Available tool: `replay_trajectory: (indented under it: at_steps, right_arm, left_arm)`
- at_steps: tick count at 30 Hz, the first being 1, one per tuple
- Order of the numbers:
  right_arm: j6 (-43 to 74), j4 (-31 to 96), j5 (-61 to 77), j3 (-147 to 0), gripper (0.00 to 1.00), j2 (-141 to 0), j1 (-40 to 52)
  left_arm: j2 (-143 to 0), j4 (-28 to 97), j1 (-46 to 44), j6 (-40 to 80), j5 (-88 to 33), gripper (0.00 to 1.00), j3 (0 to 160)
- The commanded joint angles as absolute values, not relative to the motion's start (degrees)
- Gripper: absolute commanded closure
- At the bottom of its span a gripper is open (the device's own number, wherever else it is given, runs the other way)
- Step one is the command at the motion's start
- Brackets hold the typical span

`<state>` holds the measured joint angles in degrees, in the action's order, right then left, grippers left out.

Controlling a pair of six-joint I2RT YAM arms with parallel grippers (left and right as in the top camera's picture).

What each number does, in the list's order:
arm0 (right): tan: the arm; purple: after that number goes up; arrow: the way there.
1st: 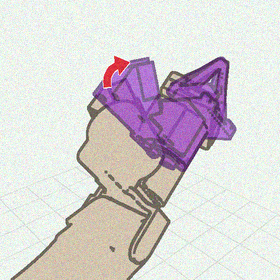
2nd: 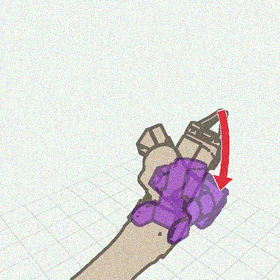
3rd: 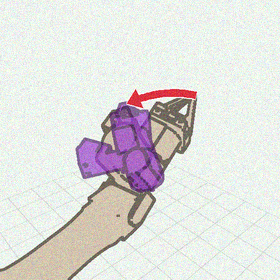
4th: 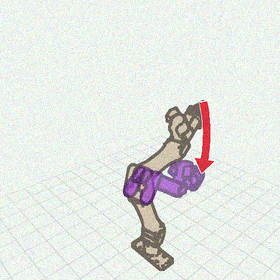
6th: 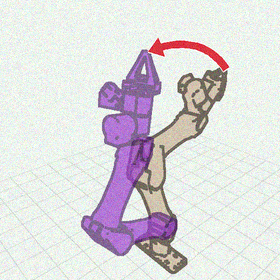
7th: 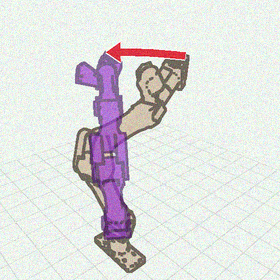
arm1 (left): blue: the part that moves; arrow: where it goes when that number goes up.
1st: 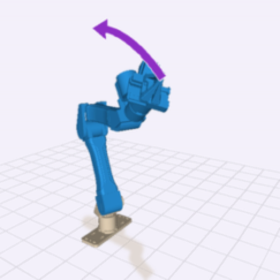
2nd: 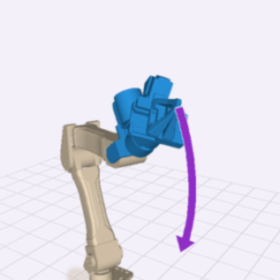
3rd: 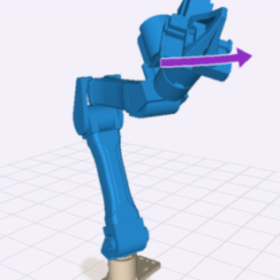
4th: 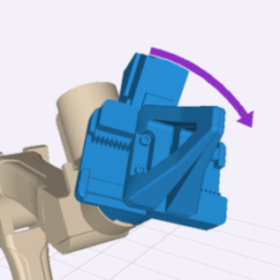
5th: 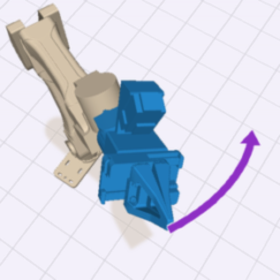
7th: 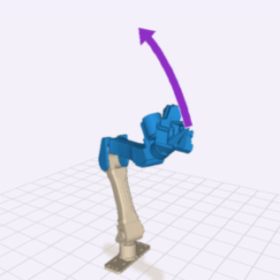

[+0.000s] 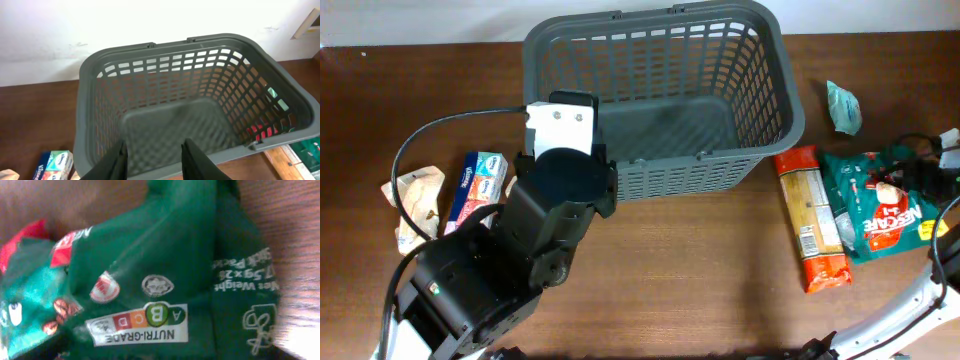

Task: Pack container
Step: 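Lift the green Nescafe bag with the right gripper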

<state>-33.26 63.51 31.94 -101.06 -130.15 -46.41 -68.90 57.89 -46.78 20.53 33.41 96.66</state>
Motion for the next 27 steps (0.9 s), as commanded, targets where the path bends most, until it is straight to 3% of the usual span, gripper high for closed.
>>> replay_trajectory:
  at_steps: [1, 3, 5, 7, 17, 27]
  right_arm:
    - [-33.65, 64.51, 27.62, -100.22, 0.38, -131.96, -45.25]
    - [-33.65, 64.51, 27.46, -100.09, 0.56, -131.96, -45.21]
    - [-33.63, 64.27, 26.33, -99.72, 0.82, -131.96, -44.99]
    - [-33.63, 63.96, 26.11, -99.37, 0.96, -131.96, -44.84]
    - [-33.67, 64.73, 38.76, -100.38, 0.96, -131.83, -44.53]
    - [-36.64, 81.87, 60.80, -117.89, 0.96, -131.83, -48.90]
  left_arm:
    - [-68.95, 58.41, -46.59, 19.57, 34.28, 0.71, 98.00]
    - [-68.95, 58.54, -46.59, 19.57, 34.28, 0.71, 98.00]
    - [-68.95, 58.61, -46.59, 19.57, 34.28, 0.71, 98.00]
    - [-68.95, 58.61, -46.59, 19.57, 34.28, 0.71, 98.00]
    - [-69.10, 58.63, -46.59, 19.59, 34.26, 0.71, 97.97]
    - [-69.60, 58.70, -46.59, 19.62, 34.22, 0.71, 97.97]
